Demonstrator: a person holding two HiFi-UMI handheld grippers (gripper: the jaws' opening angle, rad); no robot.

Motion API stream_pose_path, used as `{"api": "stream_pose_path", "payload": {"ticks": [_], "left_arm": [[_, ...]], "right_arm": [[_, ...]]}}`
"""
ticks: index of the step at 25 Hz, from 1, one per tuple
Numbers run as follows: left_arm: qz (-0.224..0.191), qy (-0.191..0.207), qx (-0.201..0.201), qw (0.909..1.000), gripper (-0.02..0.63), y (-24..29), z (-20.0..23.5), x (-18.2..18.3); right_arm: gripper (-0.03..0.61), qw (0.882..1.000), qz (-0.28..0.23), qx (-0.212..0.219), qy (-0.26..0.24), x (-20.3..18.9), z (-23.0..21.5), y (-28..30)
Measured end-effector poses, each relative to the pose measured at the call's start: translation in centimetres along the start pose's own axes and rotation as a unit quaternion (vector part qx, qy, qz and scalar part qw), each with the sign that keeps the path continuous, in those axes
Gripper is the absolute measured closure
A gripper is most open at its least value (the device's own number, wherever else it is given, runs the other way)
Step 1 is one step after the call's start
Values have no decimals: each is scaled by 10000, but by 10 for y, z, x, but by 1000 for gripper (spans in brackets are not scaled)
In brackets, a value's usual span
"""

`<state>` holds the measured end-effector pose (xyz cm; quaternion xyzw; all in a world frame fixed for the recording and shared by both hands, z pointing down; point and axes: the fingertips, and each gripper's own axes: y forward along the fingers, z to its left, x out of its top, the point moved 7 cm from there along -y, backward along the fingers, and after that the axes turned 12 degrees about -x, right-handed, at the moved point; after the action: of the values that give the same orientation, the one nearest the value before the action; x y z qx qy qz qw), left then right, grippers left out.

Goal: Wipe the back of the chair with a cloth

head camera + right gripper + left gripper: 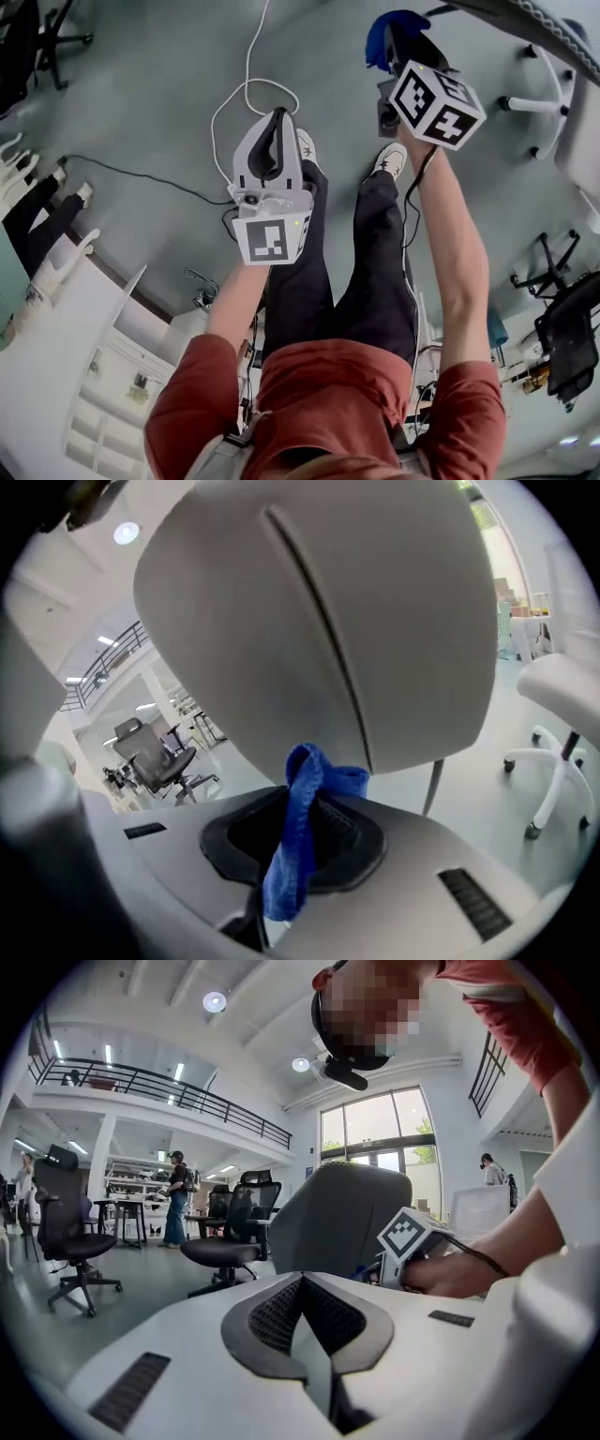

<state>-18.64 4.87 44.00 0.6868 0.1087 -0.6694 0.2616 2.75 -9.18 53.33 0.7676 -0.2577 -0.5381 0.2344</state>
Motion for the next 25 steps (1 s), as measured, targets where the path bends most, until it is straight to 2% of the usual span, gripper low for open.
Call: {"api": "stream_pose_path", "payload": {"ticks": [6,13,19,25], "left_arm": [[-12,27,-380,9993,600,42,-55,14],[-17,-2,-765,9971,600,79,-125,17],[70,49,-973,9952,600,92,-151,22],[148,77,-1019,9947,600,95,-159,22]], "right_arm": [[518,9985,-141,-382,378,7,-73,-60],[518,9967,-223,-627,461,8,-144,-98],[518,9952,-408,-704,552,33,-173,-96],[518,9960,-565,-675,138,78,-178,-64]]}}
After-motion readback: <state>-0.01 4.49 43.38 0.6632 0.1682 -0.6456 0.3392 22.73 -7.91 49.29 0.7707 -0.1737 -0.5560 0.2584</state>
